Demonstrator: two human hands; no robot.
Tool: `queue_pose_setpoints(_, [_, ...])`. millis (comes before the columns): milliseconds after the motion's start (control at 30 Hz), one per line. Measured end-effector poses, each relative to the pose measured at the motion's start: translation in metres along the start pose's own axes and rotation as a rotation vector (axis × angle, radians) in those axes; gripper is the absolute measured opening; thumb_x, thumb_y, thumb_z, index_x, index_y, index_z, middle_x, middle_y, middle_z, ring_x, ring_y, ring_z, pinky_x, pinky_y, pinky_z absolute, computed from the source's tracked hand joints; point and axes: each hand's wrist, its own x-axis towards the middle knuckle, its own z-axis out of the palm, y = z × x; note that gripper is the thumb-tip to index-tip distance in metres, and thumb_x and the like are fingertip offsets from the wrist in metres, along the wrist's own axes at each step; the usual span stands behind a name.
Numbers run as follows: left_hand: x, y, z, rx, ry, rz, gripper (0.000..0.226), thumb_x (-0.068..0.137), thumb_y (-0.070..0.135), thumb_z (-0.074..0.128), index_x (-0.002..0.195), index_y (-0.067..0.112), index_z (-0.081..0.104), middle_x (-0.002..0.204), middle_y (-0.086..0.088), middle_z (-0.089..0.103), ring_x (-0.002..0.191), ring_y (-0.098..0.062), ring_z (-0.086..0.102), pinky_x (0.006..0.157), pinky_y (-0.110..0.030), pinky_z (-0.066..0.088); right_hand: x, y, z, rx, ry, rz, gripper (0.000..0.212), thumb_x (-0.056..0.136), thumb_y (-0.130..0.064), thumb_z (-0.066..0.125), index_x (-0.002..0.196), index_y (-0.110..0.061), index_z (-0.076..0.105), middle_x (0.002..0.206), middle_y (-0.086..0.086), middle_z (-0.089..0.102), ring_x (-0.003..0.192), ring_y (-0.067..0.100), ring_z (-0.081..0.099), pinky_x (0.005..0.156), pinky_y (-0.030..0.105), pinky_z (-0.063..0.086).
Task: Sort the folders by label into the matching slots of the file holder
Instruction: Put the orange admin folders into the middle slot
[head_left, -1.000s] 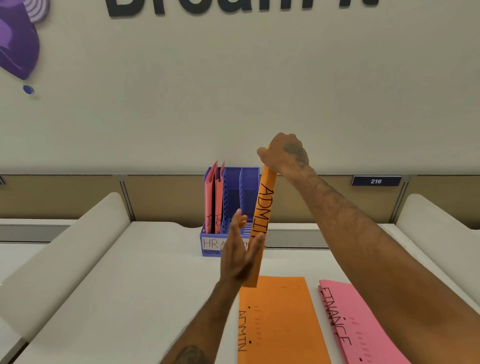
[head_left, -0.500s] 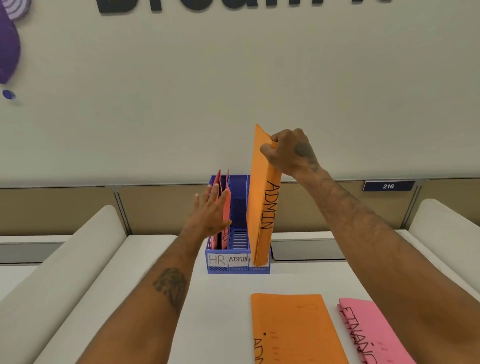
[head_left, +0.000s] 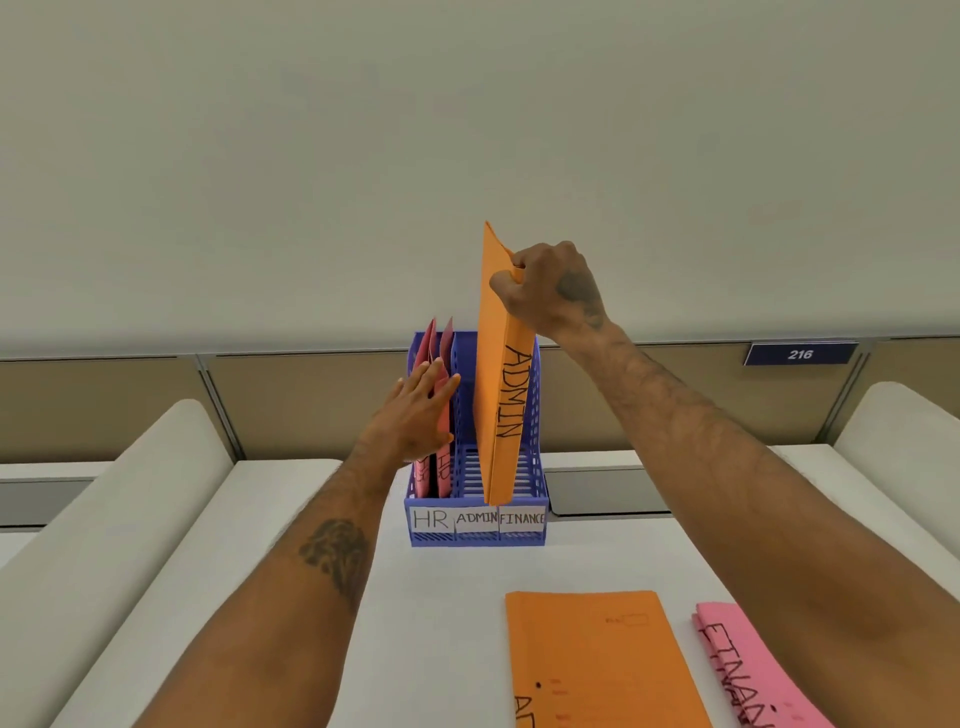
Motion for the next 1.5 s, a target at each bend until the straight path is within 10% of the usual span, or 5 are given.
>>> queue_pose_setpoints(433, [-0.019,-0.041,0.003,-0.009,0.057,-0.004,0.097,0.087,0.039,0.067,0.157,0.025,0.002,0.165,-0.002,-0.007,0.152,-0.023,-0.004,0.116,-0.047,0.027,0.013,0.004,0.096,-0.101,0.023,0.073,0.028,0.085,-0.028,0.052,0.064,-0.009,0.051,0.065,0.008,0.059,0.056,0.026,0.053,0.056,0.027,0.039])
queue_pose_setpoints(967, [-0.017,-0.05,0.012,-0.044,0.118,0.047,0.094,0.086,0.035,0.065,0.157,0.023,0.006,0.165,-0.004,-0.002,0.152,-0.023,-0.001,0.118,-0.042,0.017,-0.013,0.018,0.171,-0.198,-0.078,0.091,0.034,0.092,-0.033,0.049,0.088,-0.006,0.071,0.079,0.009,0.069,0.066,0.024,0.064,0.057,0.027,0.044])
queue_pose_setpoints(1400, [-0.021,-0.046,0.008,-0.061,0.109,0.031,0.094,0.086,0.034,0.066,0.157,0.022,0.007,0.165,-0.006,-0.001,0.152,-0.023,-0.001,0.12,-0.042,0.014,-0.027,0.017,0.184,-0.073,-0.383,0.309,0.071,0.09,-0.077,0.017,0.062,-0.019,0.049,0.064,0.001,0.054,0.063,0.021,0.059,0.059,0.033,0.046])
queue_pose_setpoints(1500, [-0.022,-0.046,0.007,-0.063,0.102,0.027,0.094,0.086,0.034,0.067,0.157,0.022,0.007,0.165,-0.006,0.0,0.152,-0.024,-0.001,0.12,-0.043,0.013,-0.028,0.02,0.18,-0.023,-0.416,0.317,0.079,0.089,-0.077,0.012,0.083,-0.018,0.063,0.078,0.004,0.067,0.071,0.024,0.067,0.073,0.042,0.057])
